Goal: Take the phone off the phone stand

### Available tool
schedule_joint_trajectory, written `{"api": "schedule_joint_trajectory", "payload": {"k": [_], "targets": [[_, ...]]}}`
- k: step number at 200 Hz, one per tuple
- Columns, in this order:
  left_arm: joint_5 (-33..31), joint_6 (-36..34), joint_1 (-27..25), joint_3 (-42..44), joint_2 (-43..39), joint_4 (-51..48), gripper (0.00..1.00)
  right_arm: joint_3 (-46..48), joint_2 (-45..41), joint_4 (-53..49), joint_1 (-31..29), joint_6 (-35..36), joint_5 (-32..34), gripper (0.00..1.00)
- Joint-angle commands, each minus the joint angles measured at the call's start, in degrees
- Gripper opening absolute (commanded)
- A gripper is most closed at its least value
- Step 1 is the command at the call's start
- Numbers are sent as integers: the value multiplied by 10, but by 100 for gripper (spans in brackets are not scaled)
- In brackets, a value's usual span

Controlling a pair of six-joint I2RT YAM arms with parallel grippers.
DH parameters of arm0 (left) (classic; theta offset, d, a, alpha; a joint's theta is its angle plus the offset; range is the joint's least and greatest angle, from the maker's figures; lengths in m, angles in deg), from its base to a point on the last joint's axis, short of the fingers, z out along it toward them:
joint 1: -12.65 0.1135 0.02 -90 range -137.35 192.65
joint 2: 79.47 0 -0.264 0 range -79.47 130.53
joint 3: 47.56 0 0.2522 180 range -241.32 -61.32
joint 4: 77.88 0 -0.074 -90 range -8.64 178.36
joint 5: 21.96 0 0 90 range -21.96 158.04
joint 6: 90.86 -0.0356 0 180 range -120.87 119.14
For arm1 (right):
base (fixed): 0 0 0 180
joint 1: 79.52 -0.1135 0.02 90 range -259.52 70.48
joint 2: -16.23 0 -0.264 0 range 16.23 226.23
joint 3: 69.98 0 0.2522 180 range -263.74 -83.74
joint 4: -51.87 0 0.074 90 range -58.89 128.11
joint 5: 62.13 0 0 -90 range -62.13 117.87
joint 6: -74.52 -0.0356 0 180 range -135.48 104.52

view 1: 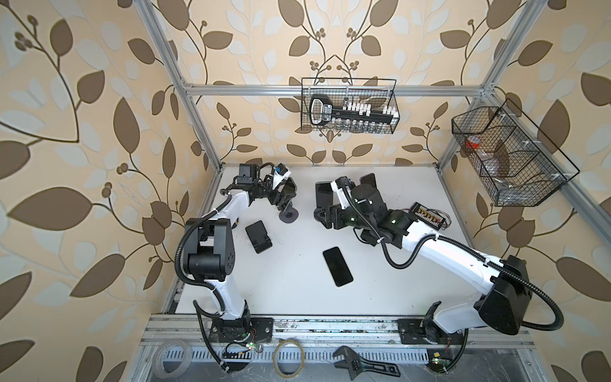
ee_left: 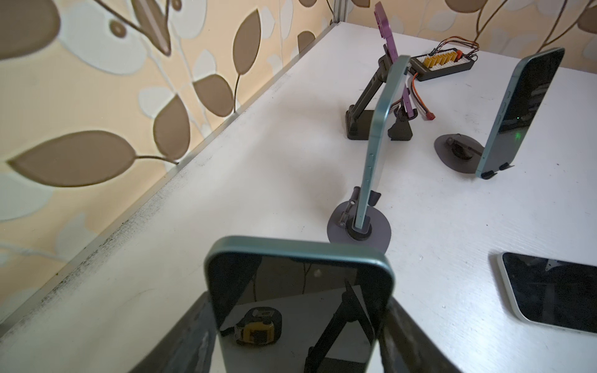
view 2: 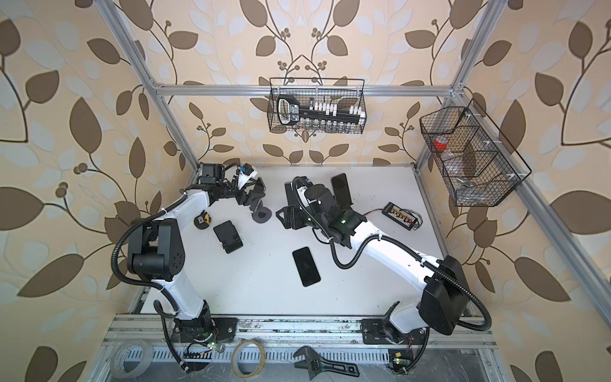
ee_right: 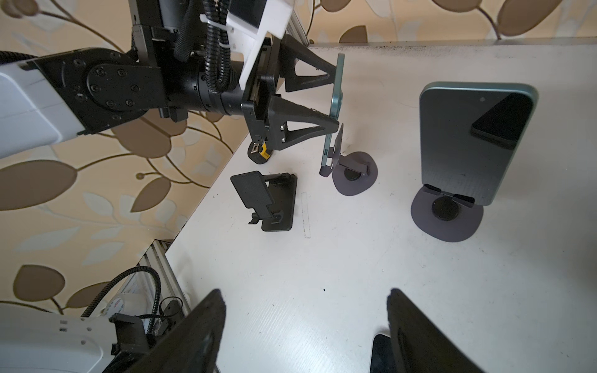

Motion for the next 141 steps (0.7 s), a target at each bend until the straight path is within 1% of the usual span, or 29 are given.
{"api": "schedule_joint_trajectory", "payload": {"k": [1,16,86,141], "targets": [[11,14,7,-5,-43,22,56,-18,-5,3,-4,6,-7,79],[13,34,7,3,-49,42,55,-14,-7,5,-4,7,-5,79],[18,90,6,34,-83,94,55,8,-35,14,-4,2,1,79],[6,106,5,30,-95,83,54,31,-58,20,-6,-6,9,79]]}}
